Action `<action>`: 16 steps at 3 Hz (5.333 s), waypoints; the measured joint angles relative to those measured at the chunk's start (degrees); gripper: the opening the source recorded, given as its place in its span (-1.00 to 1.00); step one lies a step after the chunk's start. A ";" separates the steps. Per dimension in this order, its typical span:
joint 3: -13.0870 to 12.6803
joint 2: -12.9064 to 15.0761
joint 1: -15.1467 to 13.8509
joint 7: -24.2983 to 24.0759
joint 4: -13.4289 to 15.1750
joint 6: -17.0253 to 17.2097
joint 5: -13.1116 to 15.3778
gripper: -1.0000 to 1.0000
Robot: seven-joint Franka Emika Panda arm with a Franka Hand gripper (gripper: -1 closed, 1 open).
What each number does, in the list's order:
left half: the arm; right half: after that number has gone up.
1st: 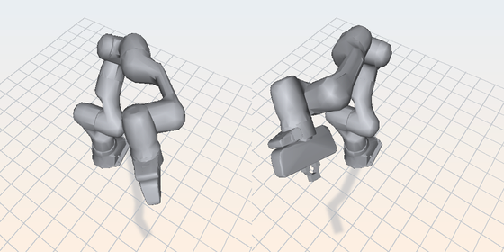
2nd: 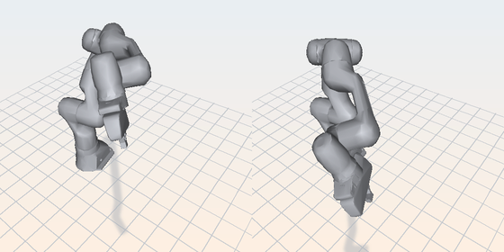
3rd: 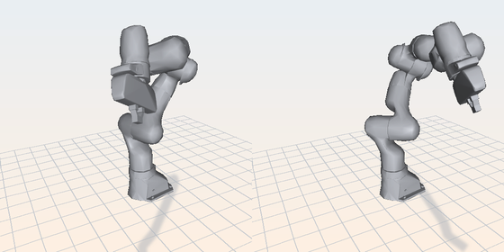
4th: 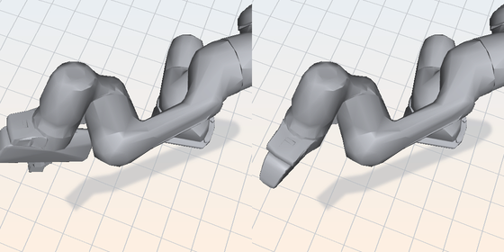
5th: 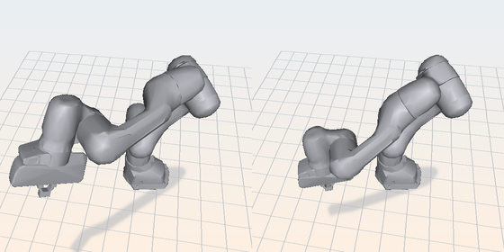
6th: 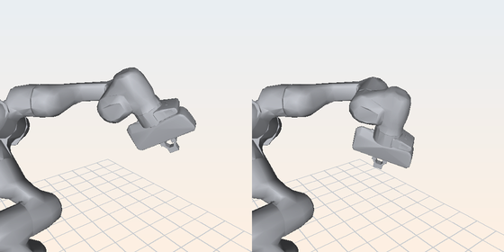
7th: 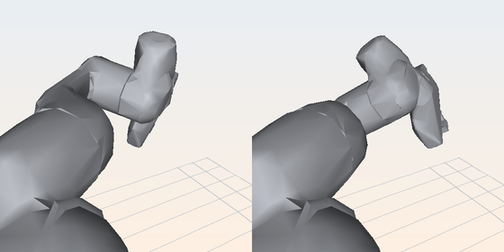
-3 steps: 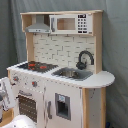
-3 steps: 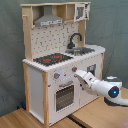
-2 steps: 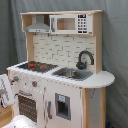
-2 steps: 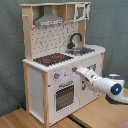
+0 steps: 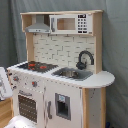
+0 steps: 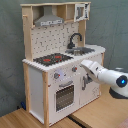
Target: Play with the kitchen
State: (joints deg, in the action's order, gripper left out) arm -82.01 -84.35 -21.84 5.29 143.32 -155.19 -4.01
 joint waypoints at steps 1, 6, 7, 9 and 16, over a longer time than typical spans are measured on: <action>3.78 -0.16 1.46 4.74 -0.13 1.79 0.60 1.00; 19.53 -0.15 -2.27 28.78 -5.05 5.96 4.45 1.00; 22.01 -0.13 -4.58 34.14 -7.78 7.84 4.62 1.00; 27.72 -0.82 -9.03 39.63 -14.88 13.62 8.17 1.00; 34.89 -0.38 -31.40 23.84 -22.46 23.24 22.42 1.00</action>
State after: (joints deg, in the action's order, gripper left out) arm -47.13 -84.73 -53.24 29.12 120.85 -131.95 18.41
